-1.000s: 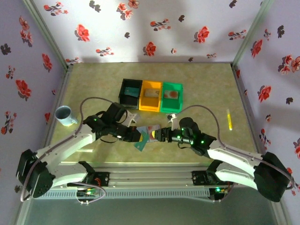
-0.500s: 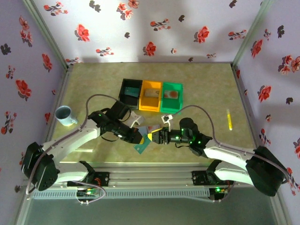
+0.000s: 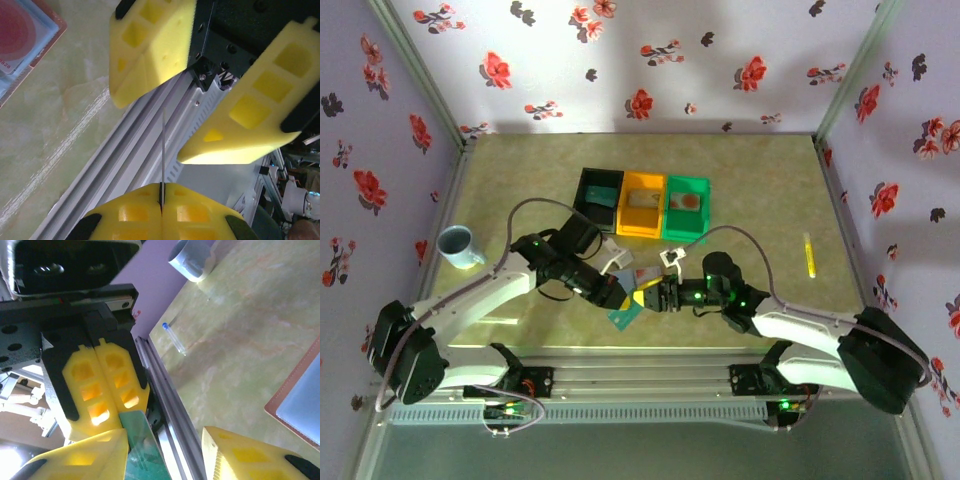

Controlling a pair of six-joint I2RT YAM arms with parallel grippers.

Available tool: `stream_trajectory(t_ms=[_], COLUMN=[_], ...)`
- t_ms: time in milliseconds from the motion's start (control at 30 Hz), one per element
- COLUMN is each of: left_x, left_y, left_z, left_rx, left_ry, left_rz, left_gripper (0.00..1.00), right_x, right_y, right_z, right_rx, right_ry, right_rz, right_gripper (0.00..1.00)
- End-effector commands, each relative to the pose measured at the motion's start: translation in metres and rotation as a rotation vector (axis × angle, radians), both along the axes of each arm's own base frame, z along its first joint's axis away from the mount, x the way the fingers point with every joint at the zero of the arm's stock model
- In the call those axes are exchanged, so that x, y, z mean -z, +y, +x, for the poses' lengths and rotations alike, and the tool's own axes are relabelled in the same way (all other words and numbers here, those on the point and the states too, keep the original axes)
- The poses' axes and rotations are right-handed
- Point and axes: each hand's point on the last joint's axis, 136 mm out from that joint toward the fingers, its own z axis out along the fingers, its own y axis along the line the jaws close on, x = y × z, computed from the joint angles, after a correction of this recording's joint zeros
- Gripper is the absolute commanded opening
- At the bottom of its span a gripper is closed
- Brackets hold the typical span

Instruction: Take the credit cards out of the card holder

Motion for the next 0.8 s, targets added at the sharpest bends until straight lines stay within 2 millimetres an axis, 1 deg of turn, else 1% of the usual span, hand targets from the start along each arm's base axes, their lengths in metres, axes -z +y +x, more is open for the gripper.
stream_trajectory(t_ms=[0,133,233,367,500,600,667,733,767], left_x=[-0.012,-0.012,-0.014,-0.018,-0.02,-0.024,-0.028,-0.034,-0.039], left_y=[-0.002,-0.002,-0.002,-0.003,-0.003,-0.003,-0.004,-0.005,-0.006], left_z=[-0.006,-0.005,-0.005,-0.005,-0.004,-0.004,-0.004,-0.005,-0.006], left_rx=[0.044,0.048,0.049,0.051,0.05,0.05,0.049,0.055,0.059], left_ry=[-0.013,-0.016,-0.025,-0.036,-0.041,-0.053,-0.06,-0.064,-0.067], left_rz=[-0.031,-0.032,-0.038,-0.049,-0.054,-0.067,-0.078,-0.103,-0.122], left_gripper=[0.0,0.0,0.0,0.0,0.0,0.0,0.06,0.12,0.17], right_x=[-0.006,-0.007,-0.008,-0.009,-0.007,-0.008,-0.008,-0.01,-0.01], right_y=[0.001,0.002,0.002,0.001,0.001,0.001,0.001,0.001,0.001], right_z=[-0.009,-0.013,-0.017,-0.022,-0.022,-0.022,-0.022,-0.021,-0.021], right_rx=[-0.054,-0.08,-0.1,-0.118,-0.116,-0.118,-0.117,-0.112,-0.111], right_ry=[-0.024,-0.027,-0.026,-0.024,-0.017,-0.016,-0.017,-0.021,-0.021], right_rz=[0.034,0.043,0.052,0.06,0.057,0.06,0.061,0.063,0.063], right_gripper=[0.4,0.31,0.28,0.2,0.15,0.07,0.01,0.0,0.0])
